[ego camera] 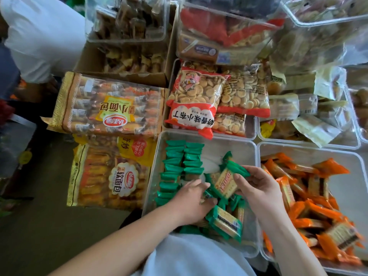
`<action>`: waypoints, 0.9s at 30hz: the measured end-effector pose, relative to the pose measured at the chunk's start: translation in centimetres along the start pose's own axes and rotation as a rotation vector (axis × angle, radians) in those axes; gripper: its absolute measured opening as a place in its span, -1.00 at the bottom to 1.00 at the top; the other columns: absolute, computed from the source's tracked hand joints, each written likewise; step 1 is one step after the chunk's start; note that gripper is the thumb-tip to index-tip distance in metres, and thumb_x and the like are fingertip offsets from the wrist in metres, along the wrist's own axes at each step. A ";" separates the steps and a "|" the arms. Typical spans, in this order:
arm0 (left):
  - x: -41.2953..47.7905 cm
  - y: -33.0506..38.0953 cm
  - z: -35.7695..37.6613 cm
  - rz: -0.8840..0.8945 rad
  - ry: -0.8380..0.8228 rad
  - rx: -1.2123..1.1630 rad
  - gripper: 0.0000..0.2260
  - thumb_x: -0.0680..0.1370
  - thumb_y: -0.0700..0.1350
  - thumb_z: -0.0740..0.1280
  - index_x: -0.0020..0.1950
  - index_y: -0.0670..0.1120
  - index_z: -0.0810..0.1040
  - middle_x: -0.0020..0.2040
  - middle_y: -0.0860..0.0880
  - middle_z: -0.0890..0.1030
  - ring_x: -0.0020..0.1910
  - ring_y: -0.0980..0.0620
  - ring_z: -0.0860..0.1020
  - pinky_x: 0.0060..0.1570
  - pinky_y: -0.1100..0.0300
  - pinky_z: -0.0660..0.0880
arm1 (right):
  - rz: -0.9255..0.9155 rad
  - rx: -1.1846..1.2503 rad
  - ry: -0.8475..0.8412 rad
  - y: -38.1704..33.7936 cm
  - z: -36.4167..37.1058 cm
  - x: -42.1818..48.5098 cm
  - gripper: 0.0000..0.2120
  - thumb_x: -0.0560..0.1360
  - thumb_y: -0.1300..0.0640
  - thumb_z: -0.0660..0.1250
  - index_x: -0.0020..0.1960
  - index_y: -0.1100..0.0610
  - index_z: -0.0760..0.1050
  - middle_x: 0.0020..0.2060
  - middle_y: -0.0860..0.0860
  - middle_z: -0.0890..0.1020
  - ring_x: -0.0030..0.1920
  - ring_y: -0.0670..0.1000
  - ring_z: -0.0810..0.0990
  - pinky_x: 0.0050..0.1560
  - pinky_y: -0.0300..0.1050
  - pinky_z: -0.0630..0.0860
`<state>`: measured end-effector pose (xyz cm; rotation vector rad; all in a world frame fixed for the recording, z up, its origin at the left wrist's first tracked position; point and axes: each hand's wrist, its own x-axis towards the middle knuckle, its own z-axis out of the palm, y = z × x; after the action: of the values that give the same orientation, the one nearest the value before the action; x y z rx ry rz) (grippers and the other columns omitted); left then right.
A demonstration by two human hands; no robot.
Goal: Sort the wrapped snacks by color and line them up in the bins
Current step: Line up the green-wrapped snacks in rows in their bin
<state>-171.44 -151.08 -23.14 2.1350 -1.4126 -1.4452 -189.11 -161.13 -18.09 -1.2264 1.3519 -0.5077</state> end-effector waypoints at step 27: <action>-1.7 0.9 -1.1 0.119 -0.148 0.370 -0.36 0.53 -0.01 0.37 0.59 0.28 0.29 0.39 -0.01 0.51 0.39 -0.12 0.44 0.36 -0.02 0.46 | -0.119 0.048 0.135 0.6 -2.5 -3.2 -0.82 0.54 0.16 0.50 0.11 -0.01 0.65 -0.08 0.02 0.74 -0.03 0.12 0.72 0.01 0.11 0.70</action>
<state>-171.20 -150.59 -20.99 2.1329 -1.9591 -1.4123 -192.33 -159.08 -16.57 -1.2565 1.3767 -0.7142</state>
